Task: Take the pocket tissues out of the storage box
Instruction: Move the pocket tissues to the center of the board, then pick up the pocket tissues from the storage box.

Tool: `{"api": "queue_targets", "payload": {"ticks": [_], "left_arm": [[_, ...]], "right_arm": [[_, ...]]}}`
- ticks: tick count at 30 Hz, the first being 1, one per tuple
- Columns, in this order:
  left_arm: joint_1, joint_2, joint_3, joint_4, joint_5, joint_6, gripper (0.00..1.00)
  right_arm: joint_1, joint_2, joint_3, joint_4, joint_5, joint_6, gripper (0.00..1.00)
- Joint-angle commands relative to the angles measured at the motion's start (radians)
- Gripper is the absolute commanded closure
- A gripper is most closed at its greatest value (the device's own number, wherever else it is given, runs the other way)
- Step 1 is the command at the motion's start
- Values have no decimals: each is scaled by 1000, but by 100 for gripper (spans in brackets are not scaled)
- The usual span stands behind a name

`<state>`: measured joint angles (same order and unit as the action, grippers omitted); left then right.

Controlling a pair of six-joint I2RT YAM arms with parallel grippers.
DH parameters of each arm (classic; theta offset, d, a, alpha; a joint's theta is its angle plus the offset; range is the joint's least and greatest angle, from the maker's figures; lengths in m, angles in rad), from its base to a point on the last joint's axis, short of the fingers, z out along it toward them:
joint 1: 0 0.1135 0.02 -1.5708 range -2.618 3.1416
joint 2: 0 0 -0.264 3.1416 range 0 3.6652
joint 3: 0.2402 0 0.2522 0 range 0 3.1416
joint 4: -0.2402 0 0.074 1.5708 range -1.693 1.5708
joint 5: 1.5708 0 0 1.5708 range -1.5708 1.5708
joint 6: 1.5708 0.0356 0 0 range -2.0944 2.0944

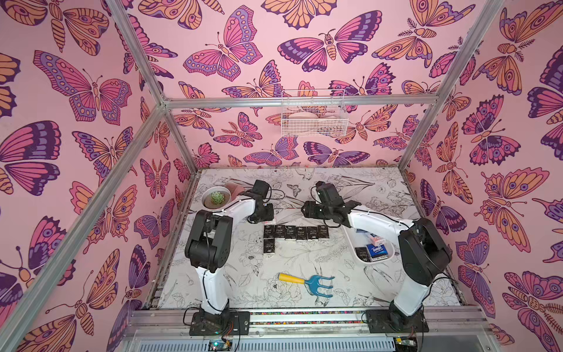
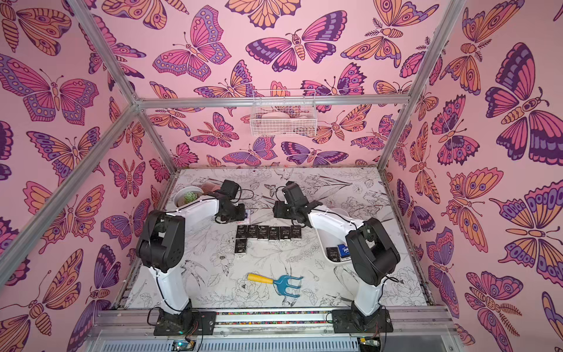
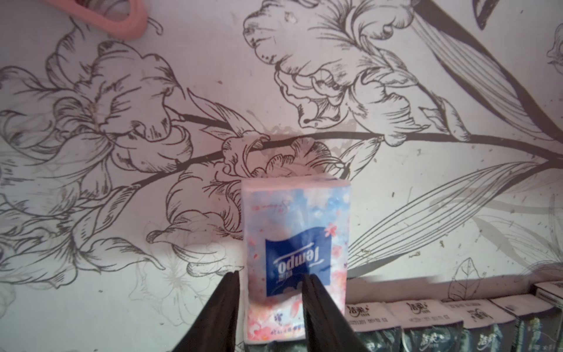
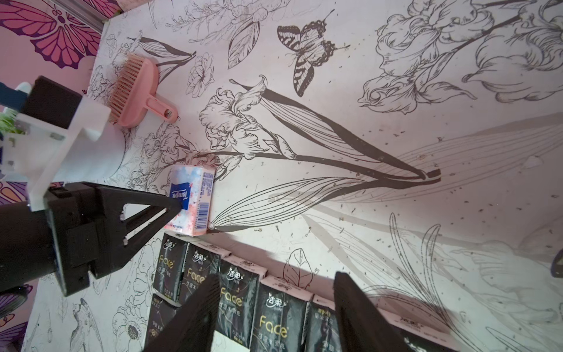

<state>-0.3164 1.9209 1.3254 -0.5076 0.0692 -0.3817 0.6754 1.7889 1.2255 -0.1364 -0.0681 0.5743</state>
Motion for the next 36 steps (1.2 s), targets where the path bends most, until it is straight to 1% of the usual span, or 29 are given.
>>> {"api": "queue_targets", "payload": {"ticks": [1, 5, 9, 11, 14, 16, 18, 19, 20, 22, 25, 28, 31, 36], "left_arm": [[-3, -41, 33, -47, -31, 7, 57], [-3, -60, 57, -60, -34, -2, 50], [-3, -94, 58, -69, -37, -2, 48], [-3, -119, 52, -75, -42, -2, 46], [-4, -171, 46, -117, -73, -18, 44], [-10, -193, 51, -161, -104, -20, 42], [-20, -206, 60, -204, -126, -12, 41], [-26, -207, 66, -217, -135, -7, 40], [-34, -211, 74, -233, -144, -2, 40], [-47, -211, 93, -249, -149, 3, 39], [-67, -204, 118, -258, -141, 2, 37], [-80, -185, 144, -268, -138, 5, 35], [-85, -169, 159, -285, -148, 10, 34], [-86, -167, 148, -289, -166, 10, 33]], "right_arm": [[-7, 6, 18, -29, 14, -4, 37], [-13, -3, 16, -37, 23, -10, 36], [-27, -33, 12, -104, 80, -13, 36], [-44, -64, 14, -180, 133, -8, 36], [-90, -105, 39, -390, 221, 4, 36], [-126, -163, 4, -462, 265, 1, 35], [-173, -258, -47, -526, 323, 2, 34], [-203, -289, -70, -552, 326, 7, 34], [-245, -329, -101, -568, 308, 23, 34], [-318, -410, -186, -527, 244, 58, 34], [-370, -492, -295, -429, 203, 123, 34], [-387, -475, -312, -412, 152, 174, 35], [-386, -435, -304, -422, 138, 216, 35], [-402, -391, -342, -347, 89, 300, 36]]}}
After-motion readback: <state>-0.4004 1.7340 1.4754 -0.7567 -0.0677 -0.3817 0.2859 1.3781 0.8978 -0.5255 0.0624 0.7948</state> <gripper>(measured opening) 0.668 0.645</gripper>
